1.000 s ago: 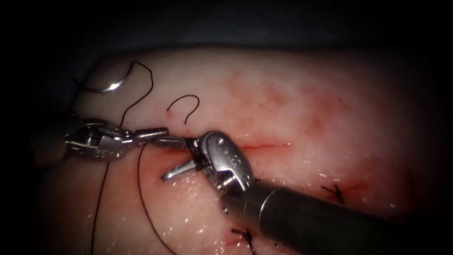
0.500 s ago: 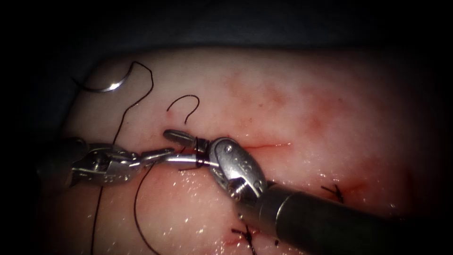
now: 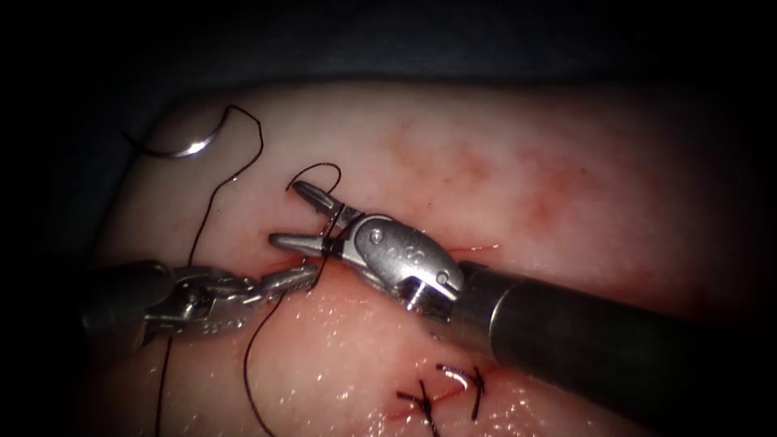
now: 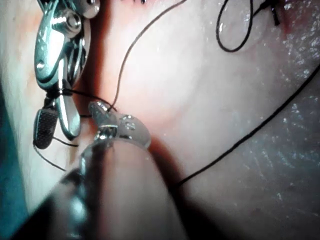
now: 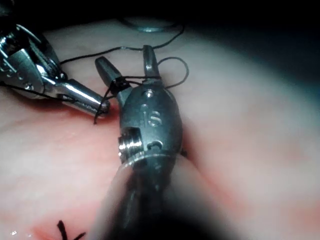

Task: Wound Closure
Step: Grab the tail end of the suture with the right hand.

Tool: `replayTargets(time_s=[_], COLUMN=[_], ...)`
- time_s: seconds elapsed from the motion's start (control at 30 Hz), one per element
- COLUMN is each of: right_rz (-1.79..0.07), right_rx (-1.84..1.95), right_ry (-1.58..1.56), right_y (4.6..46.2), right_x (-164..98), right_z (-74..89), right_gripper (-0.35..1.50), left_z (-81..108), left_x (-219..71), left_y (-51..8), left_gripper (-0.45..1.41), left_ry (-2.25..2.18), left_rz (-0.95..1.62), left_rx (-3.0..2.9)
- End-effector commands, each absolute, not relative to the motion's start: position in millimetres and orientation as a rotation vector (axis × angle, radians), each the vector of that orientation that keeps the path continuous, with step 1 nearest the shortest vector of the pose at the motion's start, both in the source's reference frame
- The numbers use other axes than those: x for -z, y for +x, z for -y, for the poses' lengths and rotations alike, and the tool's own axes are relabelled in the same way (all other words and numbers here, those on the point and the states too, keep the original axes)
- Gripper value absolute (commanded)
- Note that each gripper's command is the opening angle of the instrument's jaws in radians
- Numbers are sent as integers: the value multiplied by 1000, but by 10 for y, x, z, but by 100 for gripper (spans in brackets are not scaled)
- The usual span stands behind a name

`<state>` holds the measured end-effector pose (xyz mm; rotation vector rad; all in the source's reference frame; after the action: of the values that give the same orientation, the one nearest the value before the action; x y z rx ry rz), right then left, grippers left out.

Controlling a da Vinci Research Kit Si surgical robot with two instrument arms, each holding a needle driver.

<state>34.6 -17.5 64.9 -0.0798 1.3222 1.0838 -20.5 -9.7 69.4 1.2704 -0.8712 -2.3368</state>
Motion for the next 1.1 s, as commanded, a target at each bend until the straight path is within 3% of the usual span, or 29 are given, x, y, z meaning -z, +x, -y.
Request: replayTargets(time_s=[0.03,0.1,0.23,0.43,1.1], right_rz=[-1328,-1317,-1255,-1182,-1139], right_rx=[-1156,-1204,-1317,-1421,-1494], right_ry=[-31,19,141,250,272], right_y=[356,354,355,360,354], right_x=[-658,-664,-674,-682,-713], right_z=[166,164,170,179,161], right_gripper=[103,111,103,111,119], left_z=[91,91,88,84,75], left_x=[-698,-698,-697,-696,-693], left_y=[-211,-211,-211,-212,-214], left_gripper=[-45,-45,-45,-45,-45], left_ry=[1271,1271,1267,1261,1253], left_rz=[875,875,874,876,878], left_rx=[2334,2334,2340,2335,2329])
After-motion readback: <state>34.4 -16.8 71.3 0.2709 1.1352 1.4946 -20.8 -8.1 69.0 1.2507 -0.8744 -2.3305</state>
